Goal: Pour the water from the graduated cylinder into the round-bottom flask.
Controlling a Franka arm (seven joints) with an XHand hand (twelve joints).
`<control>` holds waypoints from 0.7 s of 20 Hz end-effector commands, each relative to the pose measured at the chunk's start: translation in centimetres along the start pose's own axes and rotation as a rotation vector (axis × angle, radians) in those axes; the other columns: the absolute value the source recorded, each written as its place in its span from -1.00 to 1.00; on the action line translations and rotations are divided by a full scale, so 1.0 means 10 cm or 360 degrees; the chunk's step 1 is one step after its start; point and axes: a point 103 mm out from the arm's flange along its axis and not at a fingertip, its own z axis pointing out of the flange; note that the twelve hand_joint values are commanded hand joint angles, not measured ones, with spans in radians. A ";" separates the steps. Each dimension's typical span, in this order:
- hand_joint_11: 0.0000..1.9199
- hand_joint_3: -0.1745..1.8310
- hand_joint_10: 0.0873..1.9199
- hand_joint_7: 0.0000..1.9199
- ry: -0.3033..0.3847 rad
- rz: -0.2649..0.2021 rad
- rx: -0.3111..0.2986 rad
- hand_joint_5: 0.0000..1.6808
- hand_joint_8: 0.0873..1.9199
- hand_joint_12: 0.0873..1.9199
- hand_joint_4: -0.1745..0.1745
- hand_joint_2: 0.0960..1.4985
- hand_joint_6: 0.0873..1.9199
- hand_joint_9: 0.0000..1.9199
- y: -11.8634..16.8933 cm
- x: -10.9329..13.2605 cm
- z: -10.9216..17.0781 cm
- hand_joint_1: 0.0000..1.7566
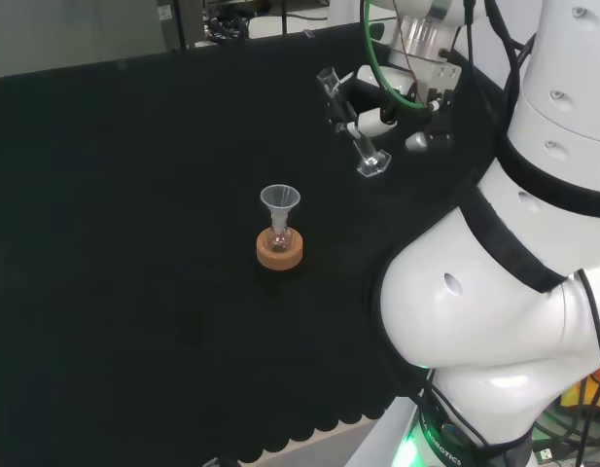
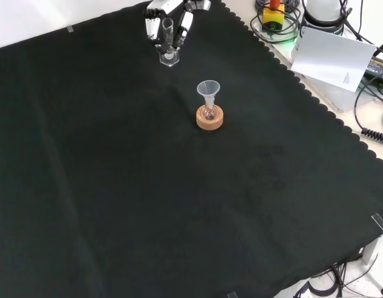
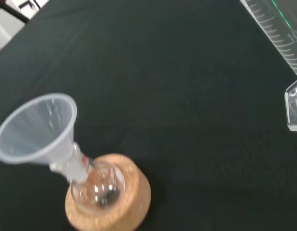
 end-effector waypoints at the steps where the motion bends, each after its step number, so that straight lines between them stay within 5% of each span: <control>1: 0.16 -0.83 -0.79 -0.01 -0.0101 -0.0002 0.0371 0.09 0.09 -0.17 -1.00 0.49 0.10 0.33 -0.41 -0.04 0.18 0.42; 14: 0.16 -0.83 -0.80 -0.01 -0.0299 0.0017 0.0799 0.09 0.08 -0.18 -1.00 0.49 0.10 0.34 -0.60 0.00 0.38 0.42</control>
